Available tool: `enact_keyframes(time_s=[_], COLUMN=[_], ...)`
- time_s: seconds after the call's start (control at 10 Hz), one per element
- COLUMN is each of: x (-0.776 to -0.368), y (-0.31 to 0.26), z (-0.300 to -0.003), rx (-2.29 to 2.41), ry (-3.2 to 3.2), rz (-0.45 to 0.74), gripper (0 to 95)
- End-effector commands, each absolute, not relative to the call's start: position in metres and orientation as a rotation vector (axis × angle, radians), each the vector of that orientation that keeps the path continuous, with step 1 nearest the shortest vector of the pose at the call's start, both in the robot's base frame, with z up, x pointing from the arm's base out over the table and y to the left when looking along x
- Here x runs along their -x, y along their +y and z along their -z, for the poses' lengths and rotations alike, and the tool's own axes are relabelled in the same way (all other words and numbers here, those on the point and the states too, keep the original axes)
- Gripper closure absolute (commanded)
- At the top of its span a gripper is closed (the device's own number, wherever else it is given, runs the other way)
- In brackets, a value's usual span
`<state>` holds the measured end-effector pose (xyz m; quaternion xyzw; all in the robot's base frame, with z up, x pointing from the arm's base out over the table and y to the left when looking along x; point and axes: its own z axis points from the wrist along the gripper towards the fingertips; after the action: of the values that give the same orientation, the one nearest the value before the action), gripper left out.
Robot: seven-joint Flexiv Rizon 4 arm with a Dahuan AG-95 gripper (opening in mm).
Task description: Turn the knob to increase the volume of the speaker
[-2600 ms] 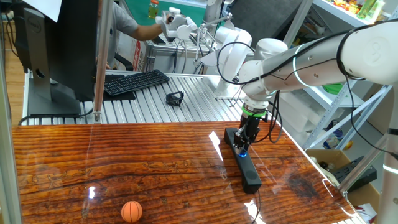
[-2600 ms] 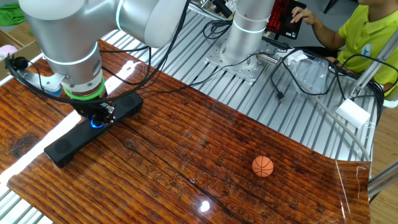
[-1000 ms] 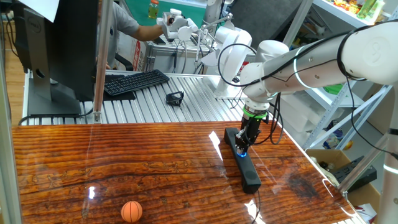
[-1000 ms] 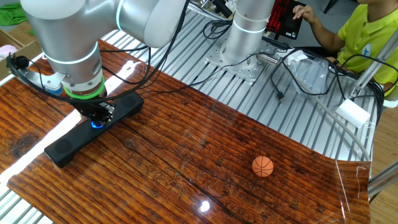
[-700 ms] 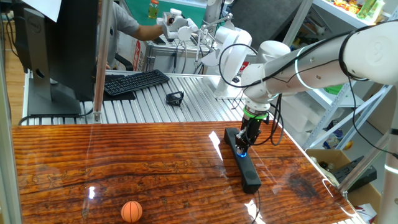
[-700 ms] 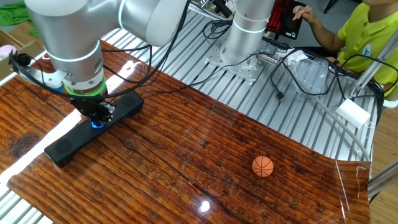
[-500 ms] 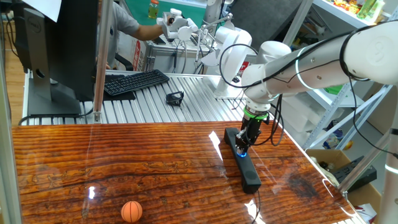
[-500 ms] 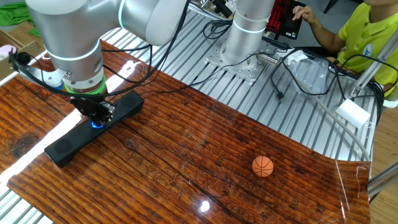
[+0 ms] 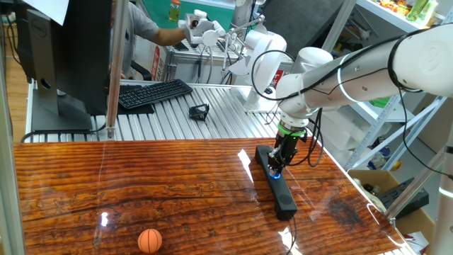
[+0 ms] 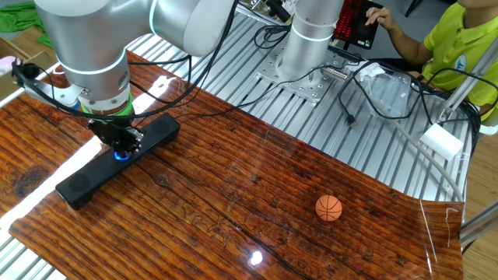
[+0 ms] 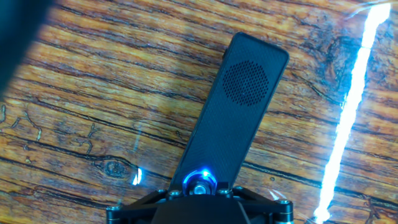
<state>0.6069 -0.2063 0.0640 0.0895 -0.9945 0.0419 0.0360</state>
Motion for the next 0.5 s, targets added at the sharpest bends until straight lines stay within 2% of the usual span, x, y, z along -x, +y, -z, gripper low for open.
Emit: enact_keyframes(time_s=[0.1,0.5], x=[-0.6073,-0.6070], y=[-0.2065,-0.2066], z=[-0.0637,-0.0632], rx=[-0.246,-0.201], ry=[-3.058,-3.065], rz=[-0.109,-0.105], gripper=[95.0,95.0])
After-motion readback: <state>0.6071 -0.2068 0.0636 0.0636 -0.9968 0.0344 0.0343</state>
